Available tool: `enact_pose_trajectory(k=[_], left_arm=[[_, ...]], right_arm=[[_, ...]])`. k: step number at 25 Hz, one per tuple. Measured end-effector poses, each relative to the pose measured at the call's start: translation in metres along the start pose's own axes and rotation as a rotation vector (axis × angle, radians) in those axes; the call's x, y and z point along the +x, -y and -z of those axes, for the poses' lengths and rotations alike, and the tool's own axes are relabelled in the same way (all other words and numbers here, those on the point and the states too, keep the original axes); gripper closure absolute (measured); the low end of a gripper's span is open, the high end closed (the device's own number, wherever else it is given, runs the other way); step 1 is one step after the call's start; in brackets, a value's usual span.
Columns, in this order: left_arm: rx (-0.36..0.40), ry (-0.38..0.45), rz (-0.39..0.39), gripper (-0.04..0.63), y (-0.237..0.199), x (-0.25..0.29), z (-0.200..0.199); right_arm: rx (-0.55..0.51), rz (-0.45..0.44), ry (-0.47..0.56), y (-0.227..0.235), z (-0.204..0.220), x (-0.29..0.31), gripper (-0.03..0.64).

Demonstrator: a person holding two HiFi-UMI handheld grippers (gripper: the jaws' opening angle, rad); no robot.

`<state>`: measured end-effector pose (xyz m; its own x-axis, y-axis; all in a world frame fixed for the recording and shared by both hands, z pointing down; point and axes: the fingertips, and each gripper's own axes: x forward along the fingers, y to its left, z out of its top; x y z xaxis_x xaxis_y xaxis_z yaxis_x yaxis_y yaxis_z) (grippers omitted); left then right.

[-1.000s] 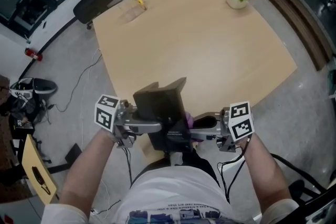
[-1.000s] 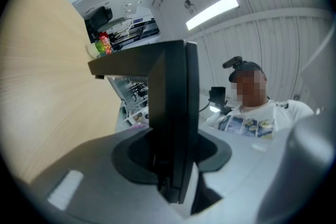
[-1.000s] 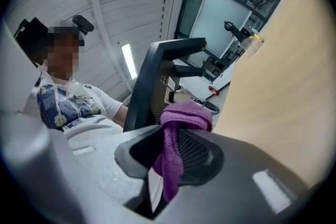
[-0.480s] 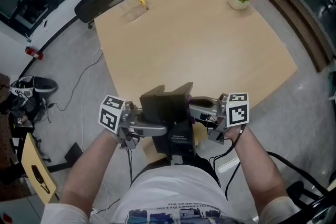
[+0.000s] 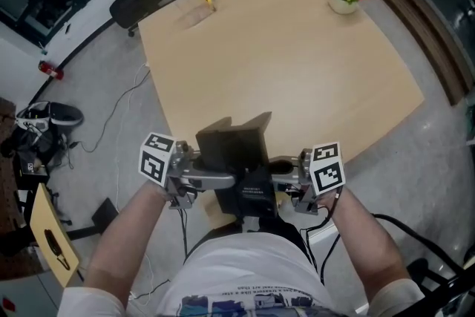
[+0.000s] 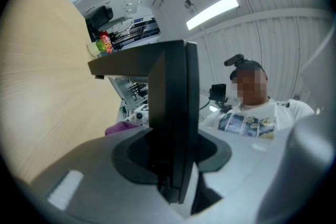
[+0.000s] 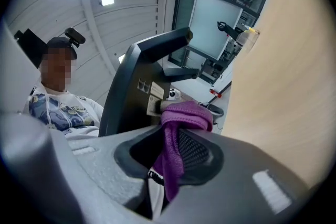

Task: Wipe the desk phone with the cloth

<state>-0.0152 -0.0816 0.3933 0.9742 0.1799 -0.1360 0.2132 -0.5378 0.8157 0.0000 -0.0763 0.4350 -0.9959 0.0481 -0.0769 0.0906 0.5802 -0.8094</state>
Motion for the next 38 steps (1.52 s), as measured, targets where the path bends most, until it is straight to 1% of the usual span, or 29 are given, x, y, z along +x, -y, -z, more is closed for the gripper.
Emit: enact_pose_trajectory(k=[7,10,14,17,21,25,28,34,38], left_arm=[[0.008,0.016,-0.013,0.416,-0.003,-0.004,-0.005],[0.005,0.023,-0.027,0.416,-0.007,-0.006,-0.007],[0.008,0.038,-0.035,0.416,-0.009,-0.009,-0.009],[0.009,0.051,-0.040,0.416,-0.009,-0.008,-0.012],[0.008,0.044,-0.053,0.416,-0.011,-0.008,-0.012],[0.000,0.027,-0.065,0.416,-0.016,-0.011,-0.006],[-0.009,0.010,-0.079,0.416,-0.024,-0.016,-0.001],[-0.039,-0.002,-0.095,0.416,-0.045,-0.024,0.005],[-0.052,-0.008,-0.102,0.416,-0.056,-0.033,0.008]], right_arm=[[0.010,0.026,-0.058,-0.009,0.039,-0.010,0.526],[-0.007,0.057,-0.094,-0.014,0.058,-0.018,0.526],[-0.019,0.102,-0.115,-0.021,0.077,-0.025,0.526],[-0.014,0.101,-0.125,-0.030,0.091,-0.017,0.526],[-0.019,0.076,-0.089,-0.045,0.089,0.003,0.526],[-0.019,0.094,-0.077,-0.044,0.088,0.001,0.526],[-0.012,0.126,-0.063,-0.041,0.088,-0.010,0.526],[-0.018,0.230,-0.030,-0.033,0.083,-0.037,0.526],[-0.017,0.279,-0.002,-0.027,0.079,-0.049,0.526]])
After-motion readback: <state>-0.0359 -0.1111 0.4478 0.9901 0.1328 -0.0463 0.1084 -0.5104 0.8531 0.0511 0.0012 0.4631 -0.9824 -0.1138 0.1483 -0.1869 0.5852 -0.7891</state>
